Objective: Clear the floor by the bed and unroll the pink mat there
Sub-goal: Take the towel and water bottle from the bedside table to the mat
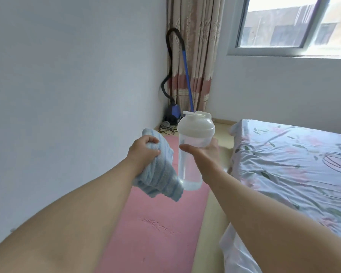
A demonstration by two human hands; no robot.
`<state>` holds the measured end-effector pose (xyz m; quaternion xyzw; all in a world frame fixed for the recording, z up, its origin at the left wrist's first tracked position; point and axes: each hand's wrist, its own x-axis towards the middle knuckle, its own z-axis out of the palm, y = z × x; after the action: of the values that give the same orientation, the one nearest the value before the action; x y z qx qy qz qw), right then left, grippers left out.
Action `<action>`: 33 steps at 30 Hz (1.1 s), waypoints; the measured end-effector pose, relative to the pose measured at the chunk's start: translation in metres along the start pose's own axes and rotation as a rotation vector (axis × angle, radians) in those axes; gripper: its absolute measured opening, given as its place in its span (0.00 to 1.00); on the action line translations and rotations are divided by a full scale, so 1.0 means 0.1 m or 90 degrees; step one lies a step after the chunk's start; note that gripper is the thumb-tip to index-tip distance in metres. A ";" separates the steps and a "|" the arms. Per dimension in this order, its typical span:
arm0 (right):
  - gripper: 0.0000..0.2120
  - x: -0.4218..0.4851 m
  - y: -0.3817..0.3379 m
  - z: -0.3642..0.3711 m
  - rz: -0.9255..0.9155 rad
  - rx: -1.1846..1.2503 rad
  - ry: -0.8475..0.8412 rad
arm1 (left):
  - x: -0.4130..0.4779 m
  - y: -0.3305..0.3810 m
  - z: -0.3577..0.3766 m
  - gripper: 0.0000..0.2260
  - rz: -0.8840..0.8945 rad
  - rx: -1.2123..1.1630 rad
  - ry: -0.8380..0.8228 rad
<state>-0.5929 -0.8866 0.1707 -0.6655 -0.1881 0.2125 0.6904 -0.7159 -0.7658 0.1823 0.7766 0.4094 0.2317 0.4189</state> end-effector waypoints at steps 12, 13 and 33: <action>0.32 2.22 0.17 -0.67 -0.029 -0.073 0.077 | 1.83 0.73 1.32 0.13 0.015 -0.080 -0.043; 0.32 2.56 0.11 -0.77 -0.029 -0.065 0.079 | 2.10 0.89 1.50 0.13 0.015 -0.080 -0.042; 0.33 6.60 0.05 -1.85 -0.003 -0.101 0.157 | 5.68 2.27 3.85 0.13 0.005 -0.002 -0.095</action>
<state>0.0615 -0.6830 0.1420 -0.7385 -0.1192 0.1122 0.6541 -0.0284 -0.5424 0.1743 0.7927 0.3742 0.1755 0.4482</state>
